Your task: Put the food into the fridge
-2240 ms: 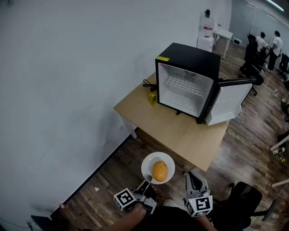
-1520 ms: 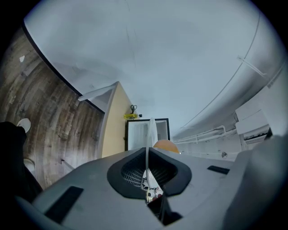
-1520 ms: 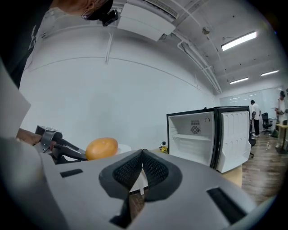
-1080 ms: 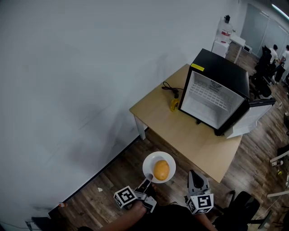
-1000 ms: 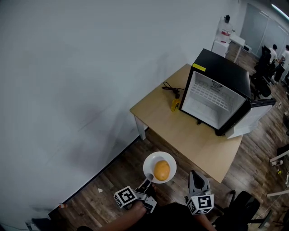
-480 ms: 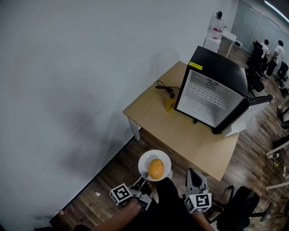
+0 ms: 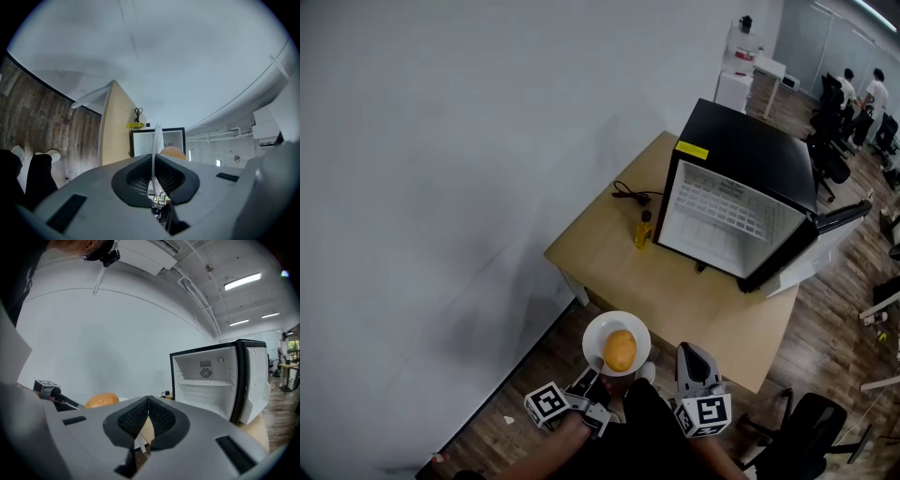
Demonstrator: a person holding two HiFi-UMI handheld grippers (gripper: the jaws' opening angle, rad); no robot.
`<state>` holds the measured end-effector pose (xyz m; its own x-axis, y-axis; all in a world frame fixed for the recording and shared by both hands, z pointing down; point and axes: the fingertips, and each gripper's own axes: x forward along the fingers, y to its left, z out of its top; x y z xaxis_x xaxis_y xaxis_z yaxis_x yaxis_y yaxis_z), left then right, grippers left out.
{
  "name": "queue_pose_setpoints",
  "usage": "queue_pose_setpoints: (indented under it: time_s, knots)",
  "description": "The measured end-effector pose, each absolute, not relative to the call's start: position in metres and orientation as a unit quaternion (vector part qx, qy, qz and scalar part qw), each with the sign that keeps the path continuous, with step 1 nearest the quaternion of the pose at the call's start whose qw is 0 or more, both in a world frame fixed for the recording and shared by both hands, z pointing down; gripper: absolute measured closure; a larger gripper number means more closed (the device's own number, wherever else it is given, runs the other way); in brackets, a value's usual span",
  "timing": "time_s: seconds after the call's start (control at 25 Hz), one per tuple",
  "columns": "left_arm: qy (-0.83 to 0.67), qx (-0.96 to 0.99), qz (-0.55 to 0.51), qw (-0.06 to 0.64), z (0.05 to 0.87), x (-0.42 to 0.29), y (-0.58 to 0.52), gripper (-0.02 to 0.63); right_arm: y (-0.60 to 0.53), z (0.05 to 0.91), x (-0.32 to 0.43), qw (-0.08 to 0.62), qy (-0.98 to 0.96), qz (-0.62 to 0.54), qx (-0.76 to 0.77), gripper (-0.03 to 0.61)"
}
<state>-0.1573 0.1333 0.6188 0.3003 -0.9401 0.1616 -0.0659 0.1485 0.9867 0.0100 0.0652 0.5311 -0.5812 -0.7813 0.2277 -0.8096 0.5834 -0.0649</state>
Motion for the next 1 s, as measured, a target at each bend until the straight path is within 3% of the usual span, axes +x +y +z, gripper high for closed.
queue_pose_setpoints:
  time_s: [1.0]
  knots:
    - [-0.417,0.575,-0.347,0.613,0.585,-0.073,-0.086,0.594,-0.128,0.546,0.112,0.081,-0.853,0.088,0.508,0.518]
